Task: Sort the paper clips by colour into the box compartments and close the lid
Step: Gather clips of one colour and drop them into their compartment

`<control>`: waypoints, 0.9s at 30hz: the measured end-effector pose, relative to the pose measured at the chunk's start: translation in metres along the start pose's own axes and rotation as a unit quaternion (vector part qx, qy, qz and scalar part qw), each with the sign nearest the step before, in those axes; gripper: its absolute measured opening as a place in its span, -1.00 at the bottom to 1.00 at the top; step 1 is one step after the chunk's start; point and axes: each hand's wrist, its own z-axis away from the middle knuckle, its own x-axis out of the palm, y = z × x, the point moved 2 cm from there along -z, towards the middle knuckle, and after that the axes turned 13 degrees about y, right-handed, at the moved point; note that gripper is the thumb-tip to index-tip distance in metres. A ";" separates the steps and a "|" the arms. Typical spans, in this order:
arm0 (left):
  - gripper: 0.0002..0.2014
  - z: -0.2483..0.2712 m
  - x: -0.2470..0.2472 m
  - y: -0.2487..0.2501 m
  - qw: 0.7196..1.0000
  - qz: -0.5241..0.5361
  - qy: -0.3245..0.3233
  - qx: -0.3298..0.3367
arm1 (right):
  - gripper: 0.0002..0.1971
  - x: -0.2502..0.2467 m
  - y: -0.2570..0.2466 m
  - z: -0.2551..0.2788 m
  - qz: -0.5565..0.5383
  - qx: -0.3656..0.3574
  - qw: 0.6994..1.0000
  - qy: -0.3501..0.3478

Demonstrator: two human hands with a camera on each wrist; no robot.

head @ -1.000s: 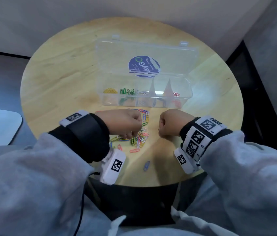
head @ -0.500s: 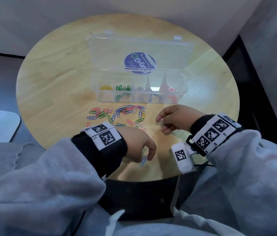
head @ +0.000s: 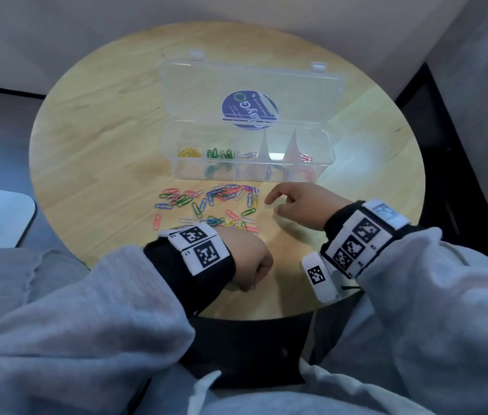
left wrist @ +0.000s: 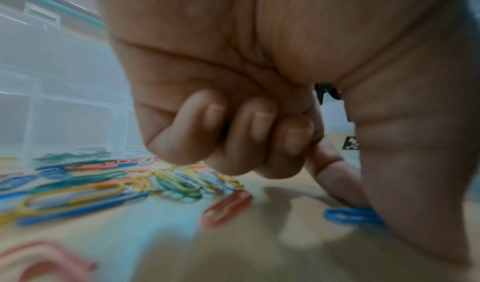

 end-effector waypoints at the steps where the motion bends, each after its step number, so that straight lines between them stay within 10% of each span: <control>1: -0.95 0.000 0.000 0.000 1.000 0.003 -0.002 -0.004 | -0.74 0.000 -0.004 -0.001 0.030 -0.018 0.999 0.007; 14: -0.83 0.021 -0.038 -0.060 0.947 0.279 0.117 -0.106 | -0.70 0.010 -0.028 -0.024 0.177 -0.070 0.981 0.026; 27: -0.77 0.050 -0.075 -0.098 0.628 0.693 0.303 -0.182 | -0.81 0.014 -0.042 -0.029 0.210 -0.078 0.973 0.047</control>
